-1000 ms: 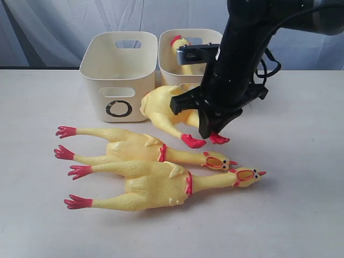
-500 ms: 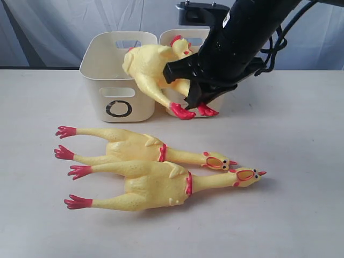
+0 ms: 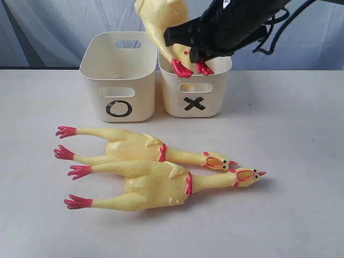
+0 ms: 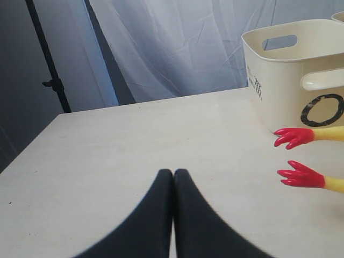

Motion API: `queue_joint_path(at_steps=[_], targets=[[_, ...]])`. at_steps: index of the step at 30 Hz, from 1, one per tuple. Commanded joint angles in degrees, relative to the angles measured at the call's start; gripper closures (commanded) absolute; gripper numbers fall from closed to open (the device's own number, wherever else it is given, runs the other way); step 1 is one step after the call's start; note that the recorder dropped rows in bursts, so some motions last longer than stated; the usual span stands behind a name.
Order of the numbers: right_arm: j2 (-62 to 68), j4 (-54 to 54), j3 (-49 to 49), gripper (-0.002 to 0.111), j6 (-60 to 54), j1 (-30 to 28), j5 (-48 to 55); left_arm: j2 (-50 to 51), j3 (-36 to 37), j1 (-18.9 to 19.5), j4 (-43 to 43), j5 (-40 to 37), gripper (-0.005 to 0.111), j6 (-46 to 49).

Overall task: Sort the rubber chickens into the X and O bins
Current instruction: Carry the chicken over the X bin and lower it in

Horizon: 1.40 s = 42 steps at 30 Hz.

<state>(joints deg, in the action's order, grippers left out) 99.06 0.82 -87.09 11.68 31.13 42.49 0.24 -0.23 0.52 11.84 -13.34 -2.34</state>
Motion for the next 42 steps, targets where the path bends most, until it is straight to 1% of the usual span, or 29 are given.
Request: queue_joint_path(at_steps=[1, 3, 10, 13, 16, 20, 25, 29, 32, 42], targets=[[0.6, -13.0, -0.1, 0.109, 8.7, -0.4, -7.0, -0.2, 0.2, -0.1, -0.2, 0.1, 0.107, -0.1], [1.4, -19.2, -0.1, 0.109, 13.4, -0.4, -9.9, -0.2, 0.2, -0.1, -0.2, 0.1, 0.107, -0.1], [7.7, -33.6, -0.1, 0.109, 25.3, -0.4, -17.5, -0.2, 0.2, -0.1, -0.2, 0.1, 0.107, -0.1], [10.7, -42.8, -0.1, 0.109, 33.3, -0.4, -19.8, -0.2, 0.2, -0.1, -0.2, 0.1, 0.107, -0.1], [12.7, -55.0, -0.1, 0.109, 43.6, -0.4, -19.8, -0.2, 0.2, -0.1, -0.2, 0.1, 0.107, -0.1], [14.3, -71.4, -0.1, 0.109, 55.6, -0.4, -17.1, -0.2, 0.2, -0.1, -0.2, 0.1, 0.107, -0.1], [15.2, -83.2, -0.1, 0.109, 60.9, -0.4, -15.5, -0.2, 0.2, -0.1, -0.2, 0.1, 0.107, -0.1], [16.3, -88.0, -0.2, 0.109, 64.7, -0.4, -11.7, -0.2, 0.2, -0.1, -0.2, 0.1, 0.107, -0.1], [17.5, -88.5, -0.2, 0.109, 65.3, -0.4, -9.7, -0.2, 0.2, -0.1, -0.2, 0.1, 0.107, -0.1], [20.6, -91.2, -0.2, 0.109, 66.6, -0.4, -9.6, -0.2, 0.2, -0.1, -0.2, 0.1, 0.107, -0.1]])
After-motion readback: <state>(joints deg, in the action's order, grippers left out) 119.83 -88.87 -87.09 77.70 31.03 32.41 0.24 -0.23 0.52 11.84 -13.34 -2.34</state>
